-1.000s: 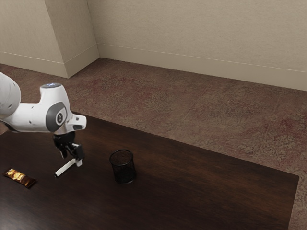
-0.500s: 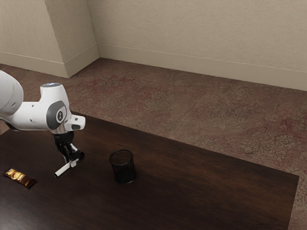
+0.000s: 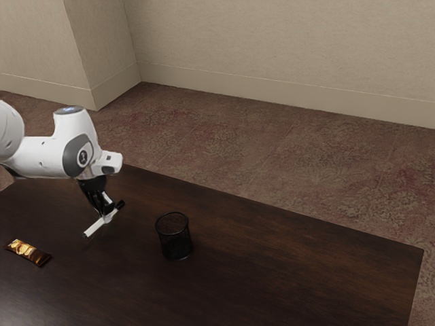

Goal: Put the marker into the pen holder.

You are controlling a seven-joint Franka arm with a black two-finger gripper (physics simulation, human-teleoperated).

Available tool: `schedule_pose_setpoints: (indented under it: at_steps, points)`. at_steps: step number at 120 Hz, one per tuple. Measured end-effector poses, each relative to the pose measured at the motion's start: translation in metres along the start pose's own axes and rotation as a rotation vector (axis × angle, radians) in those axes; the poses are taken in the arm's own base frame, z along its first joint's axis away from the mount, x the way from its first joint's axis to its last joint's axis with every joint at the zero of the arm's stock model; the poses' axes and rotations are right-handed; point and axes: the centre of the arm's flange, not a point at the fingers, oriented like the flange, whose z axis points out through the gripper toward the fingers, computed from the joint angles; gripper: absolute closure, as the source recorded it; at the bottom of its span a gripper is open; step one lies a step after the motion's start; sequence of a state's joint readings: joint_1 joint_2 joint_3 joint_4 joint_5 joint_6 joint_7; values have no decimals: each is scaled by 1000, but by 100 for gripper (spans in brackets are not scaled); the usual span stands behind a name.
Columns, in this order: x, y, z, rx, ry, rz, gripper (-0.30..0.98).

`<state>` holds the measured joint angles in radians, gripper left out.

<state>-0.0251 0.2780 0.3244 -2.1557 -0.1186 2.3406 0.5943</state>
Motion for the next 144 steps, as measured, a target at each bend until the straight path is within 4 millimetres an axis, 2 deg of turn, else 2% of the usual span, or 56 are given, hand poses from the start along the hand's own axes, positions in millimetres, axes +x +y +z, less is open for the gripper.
schedule_pose_setpoints:
  at_steps: [5,11,19,26,34,45,55,69,77,95,115,127,144]
  points:
    - [2,8,-17,17,51,14,75]
    - [7,26,-45,46,143,46,76]
    - [10,61,-86,94,293,104,77]
    - [4,99,-114,133,415,159,77]
    - [-6,137,-132,167,525,214,78]
    - [-22,172,-145,210,640,262,78]
    - [-25,197,-145,236,707,302,79]
    - [-31,232,-133,249,760,355,79]
    - [-35,244,-127,248,780,364,79]
    - [-38,246,-109,240,783,343,79]
    - [-37,263,-97,230,795,359,79]
    - [-34,261,-85,222,779,347,79]
    - [-14,250,-73,210,766,319,79]
